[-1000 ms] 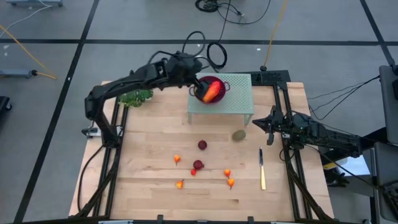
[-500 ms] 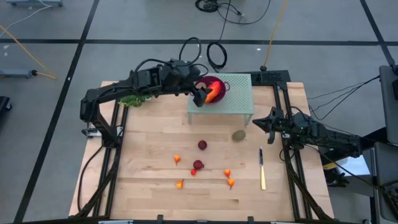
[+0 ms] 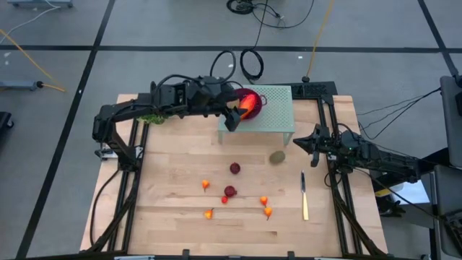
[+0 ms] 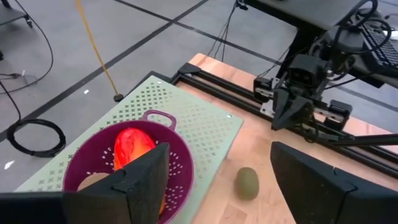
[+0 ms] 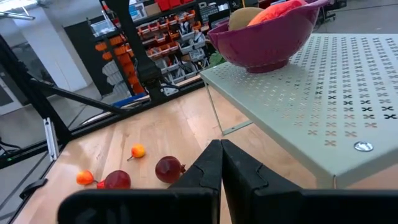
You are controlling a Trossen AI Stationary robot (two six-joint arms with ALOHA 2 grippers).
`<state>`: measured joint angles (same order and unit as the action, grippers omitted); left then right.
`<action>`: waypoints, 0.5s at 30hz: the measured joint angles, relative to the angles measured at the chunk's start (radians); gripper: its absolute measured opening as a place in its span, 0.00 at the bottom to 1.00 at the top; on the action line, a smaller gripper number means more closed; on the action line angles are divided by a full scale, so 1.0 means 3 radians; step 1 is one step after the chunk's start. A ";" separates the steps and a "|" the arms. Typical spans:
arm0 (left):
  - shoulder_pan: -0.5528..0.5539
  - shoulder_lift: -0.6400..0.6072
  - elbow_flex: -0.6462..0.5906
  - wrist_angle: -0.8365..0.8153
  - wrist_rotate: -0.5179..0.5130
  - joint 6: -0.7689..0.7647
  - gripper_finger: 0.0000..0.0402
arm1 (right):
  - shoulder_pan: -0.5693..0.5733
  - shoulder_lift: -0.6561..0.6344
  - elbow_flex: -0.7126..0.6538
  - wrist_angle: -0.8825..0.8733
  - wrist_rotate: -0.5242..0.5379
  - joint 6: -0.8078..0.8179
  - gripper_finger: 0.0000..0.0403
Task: Pick & Place Fruit
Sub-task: Put the kiwi into the strainer bowl
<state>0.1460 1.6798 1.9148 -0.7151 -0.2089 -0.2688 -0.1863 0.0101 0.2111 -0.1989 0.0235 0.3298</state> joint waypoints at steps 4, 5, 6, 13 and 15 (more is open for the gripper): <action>-0.0066 0.0000 0.0000 -0.0015 -0.0004 0.0016 0.68 | 0.0001 0.0000 0.0000 -0.0001 -0.0001 0.0015 0.00; -0.0092 0.0000 0.0000 -0.0042 -0.0006 0.0027 0.68 | 0.0000 0.0000 0.0000 -0.0001 0.0000 0.0023 0.00; -0.0119 0.0000 0.0000 -0.0071 -0.0010 0.0029 0.68 | 0.0000 0.0000 0.0000 -0.0001 -0.0001 0.0023 0.00; -0.0279 0.0001 0.0000 -0.0232 -0.0094 -0.0053 0.68 | 0.0001 0.0000 0.0000 -0.0001 -0.0014 0.0061 0.00; -0.0331 0.0001 0.0000 -0.0228 -0.0117 -0.0073 0.68 | 0.0000 0.0000 0.0000 -0.0002 -0.0089 0.0146 0.00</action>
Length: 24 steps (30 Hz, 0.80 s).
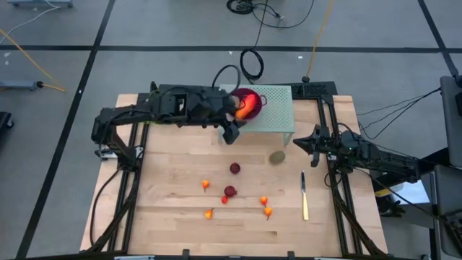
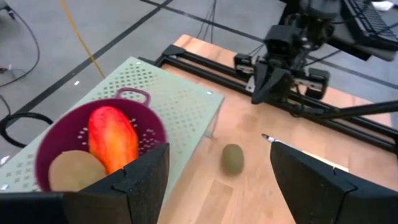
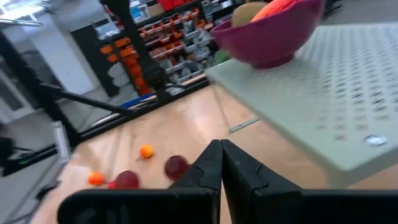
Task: Pick & Place Fruit
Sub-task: Put the kiwi into the strainer bowl
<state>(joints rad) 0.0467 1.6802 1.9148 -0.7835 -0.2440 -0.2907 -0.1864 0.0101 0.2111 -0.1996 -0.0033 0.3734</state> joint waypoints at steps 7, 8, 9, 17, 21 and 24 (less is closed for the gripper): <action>-0.0229 0.0000 0.0000 0.0009 -0.0103 0.0013 0.68 | 0.0001 0.0000 0.0000 0.0001 -0.0095 0.0001 0.00; -0.0254 0.0000 0.0000 0.0007 -0.0103 0.0027 0.68 | 0.0001 0.0000 0.0000 0.0000 -0.0095 -0.0004 0.00; -0.0278 0.0001 0.0000 0.0007 -0.0097 0.0034 0.68 | 0.0001 0.0000 0.0000 0.0000 -0.0094 -0.0009 0.00; -0.0334 0.0009 -0.0479 0.0601 0.0358 0.0065 0.68 | 0.0001 0.0000 0.0000 0.0000 -0.0095 -0.0030 0.00; -0.0329 0.0006 -0.0740 0.0823 0.0462 0.0028 0.68 | 0.0001 0.0000 0.0000 0.0000 -0.0095 -0.0036 0.00; -0.0307 0.0003 -0.0851 0.0874 0.0557 0.0062 0.68 | 0.0001 0.0000 0.0000 0.0000 -0.0096 -0.0036 0.00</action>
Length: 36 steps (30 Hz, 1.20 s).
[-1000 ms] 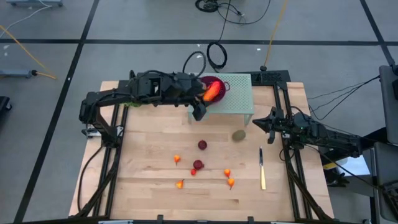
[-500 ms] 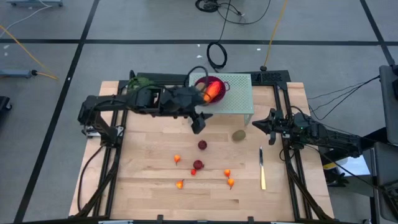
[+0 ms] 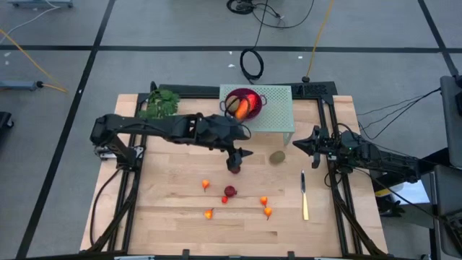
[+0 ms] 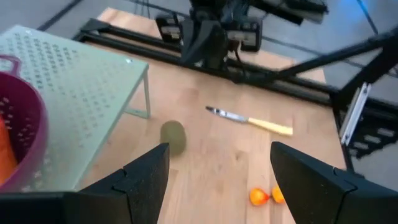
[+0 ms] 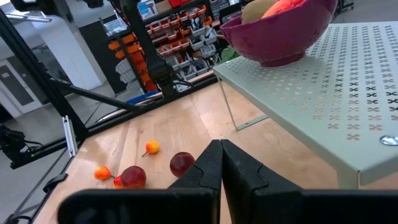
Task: Pick & Place Fruit
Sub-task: Put the kiwi into the strainer bowl
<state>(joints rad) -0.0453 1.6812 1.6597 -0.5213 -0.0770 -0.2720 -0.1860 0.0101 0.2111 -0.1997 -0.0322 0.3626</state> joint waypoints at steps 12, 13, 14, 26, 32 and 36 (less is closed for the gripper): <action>0.0272 -0.0003 -0.0047 -0.0024 0.0769 0.0468 0.68 | -0.0001 0.0000 0.0000 0.0004 -0.0251 -0.0020 0.00; 0.0300 -0.0003 -0.0047 -0.0044 0.0835 0.0515 0.68 | -0.0001 0.0000 0.0000 0.0009 -0.0249 0.0001 0.00; 0.0326 -0.0017 -0.0047 -0.0070 0.0895 0.0557 0.68 | 0.0000 0.0000 0.0000 0.0022 -0.0249 0.0014 0.00; 0.0490 -0.0890 -0.0924 0.0256 0.0733 0.0439 0.68 | -0.0001 0.0010 0.0000 0.0179 -0.0236 0.0052 0.00; 0.0478 -0.1614 -0.1701 0.0606 0.0562 0.0235 0.68 | -0.0001 0.0071 0.0000 0.0231 -0.0234 0.0061 0.00; 0.0469 -0.2003 -0.2037 0.0604 0.0449 0.0195 0.68 | -0.0001 0.0184 0.0000 0.0236 -0.0234 0.0061 0.00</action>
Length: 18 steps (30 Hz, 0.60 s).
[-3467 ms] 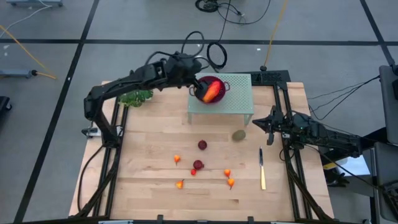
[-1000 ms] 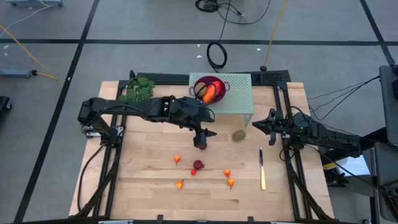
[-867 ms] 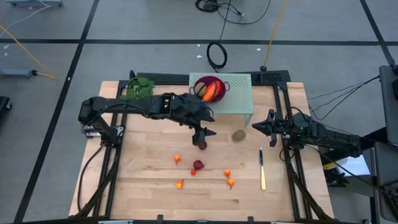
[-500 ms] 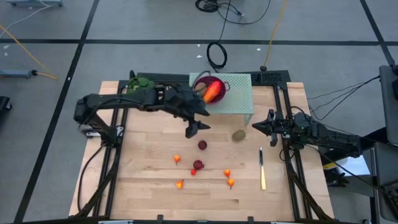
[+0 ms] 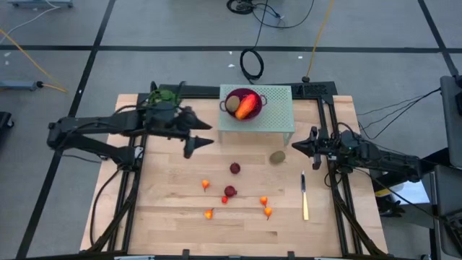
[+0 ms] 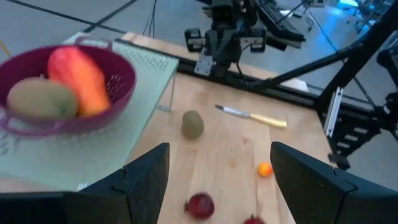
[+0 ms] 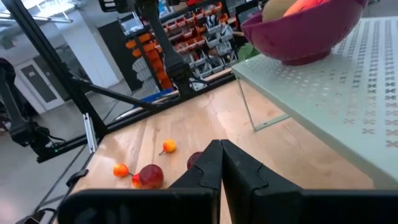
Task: Pick & Place Fruit
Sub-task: Put the kiwi into the strainer bowl
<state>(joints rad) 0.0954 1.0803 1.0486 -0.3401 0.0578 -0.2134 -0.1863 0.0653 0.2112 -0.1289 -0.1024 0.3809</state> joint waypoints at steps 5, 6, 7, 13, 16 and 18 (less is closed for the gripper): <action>-0.0031 -0.0462 -0.0316 0.0011 -0.0025 0.0091 0.68 | 0.0000 0.0218 0.0000 0.0218 0.0000 0.0000 0.00; -0.0038 -0.0546 -0.0376 0.0020 -0.0037 0.0094 0.68 | 0.0000 0.0265 0.0000 0.0287 -0.0001 0.0001 0.00; -0.0045 -0.0627 -0.0435 0.0025 -0.0056 0.0092 0.68 | 0.0001 0.0316 0.0000 0.0365 -0.0006 0.0001 0.00; -0.0133 -0.1086 -0.0784 0.0159 -0.0112 0.0093 0.68 | 0.0001 0.0632 0.0000 0.0833 -0.0011 0.0002 0.00; -0.0176 -0.1292 -0.0956 0.0189 -0.0115 0.0091 0.68 | 0.0027 0.0789 0.0002 0.1072 -0.0010 0.0014 0.00; -0.0198 -0.1422 -0.1052 0.0191 -0.0113 0.0068 0.68 | 0.0059 0.0892 0.0056 0.1118 -0.0010 0.0006 0.00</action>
<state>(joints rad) 0.0360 0.6538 0.7330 -0.2829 0.0238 -0.1929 -0.1684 0.3329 0.2279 0.2065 -0.1055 0.3826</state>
